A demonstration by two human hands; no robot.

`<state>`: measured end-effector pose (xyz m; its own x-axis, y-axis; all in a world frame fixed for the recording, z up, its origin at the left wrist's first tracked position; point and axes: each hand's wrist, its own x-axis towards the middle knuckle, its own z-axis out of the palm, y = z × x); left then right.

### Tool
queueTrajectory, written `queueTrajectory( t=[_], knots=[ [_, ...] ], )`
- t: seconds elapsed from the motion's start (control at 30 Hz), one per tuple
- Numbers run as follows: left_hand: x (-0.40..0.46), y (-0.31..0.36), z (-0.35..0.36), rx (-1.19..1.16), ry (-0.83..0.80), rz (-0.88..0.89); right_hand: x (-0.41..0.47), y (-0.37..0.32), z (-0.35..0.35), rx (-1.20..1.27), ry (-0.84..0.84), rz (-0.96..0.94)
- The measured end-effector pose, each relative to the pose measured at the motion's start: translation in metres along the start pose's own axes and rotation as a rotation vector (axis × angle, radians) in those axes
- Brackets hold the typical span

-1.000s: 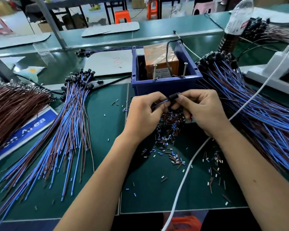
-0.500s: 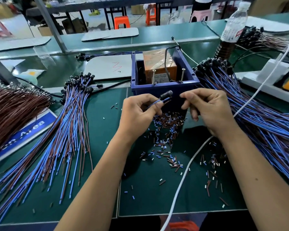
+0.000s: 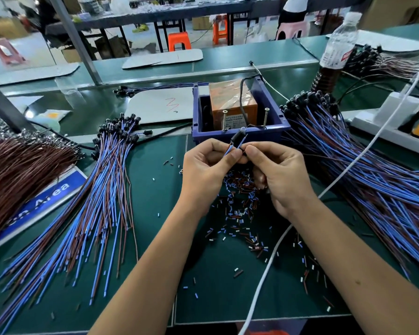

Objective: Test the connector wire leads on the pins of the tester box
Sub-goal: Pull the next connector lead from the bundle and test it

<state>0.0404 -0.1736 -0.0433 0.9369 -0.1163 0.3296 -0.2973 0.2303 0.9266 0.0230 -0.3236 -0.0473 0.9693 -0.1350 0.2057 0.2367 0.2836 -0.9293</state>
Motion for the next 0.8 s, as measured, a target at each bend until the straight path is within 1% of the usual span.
queueTrajectory(
  t=[0.1, 0.17, 0.23, 0.33, 0.47, 0.63, 0.73, 0.8],
  knots=[
    [0.000, 0.004, 0.004, 0.027, 0.045, 0.088, 0.000, -0.006, -0.003, 0.042, -0.045, -0.056],
    [0.000, 0.006, 0.004, 0.108, 0.110, 0.172, 0.001, -0.010, -0.006, 0.083, -0.074, -0.074],
    [-0.001, 0.006, 0.005, 0.148, 0.190, 0.230, 0.001, -0.011, -0.007, 0.087, -0.066, -0.087],
    [-0.002, 0.008, 0.003, 0.160, 0.254, 0.280, 0.000, -0.010, -0.008, -0.007, 0.019, -0.164],
    [-0.001, 0.009, -0.001, 0.260, 0.328, 0.309, 0.001, -0.010, -0.012, -0.099, 0.183, -0.270],
    [0.001, 0.007, 0.001, 0.315, 0.420, 0.306, 0.002, -0.009, -0.012, -0.320, 0.299, -0.381],
    [0.003, 0.007, 0.004, 0.367, 0.451, 0.317, 0.003, -0.009, -0.011, -0.438, 0.392, -0.429],
    [0.003, 0.007, 0.005, 0.400, 0.470, 0.328, 0.002, -0.010, -0.009, -0.516, 0.425, -0.468]
  ],
)
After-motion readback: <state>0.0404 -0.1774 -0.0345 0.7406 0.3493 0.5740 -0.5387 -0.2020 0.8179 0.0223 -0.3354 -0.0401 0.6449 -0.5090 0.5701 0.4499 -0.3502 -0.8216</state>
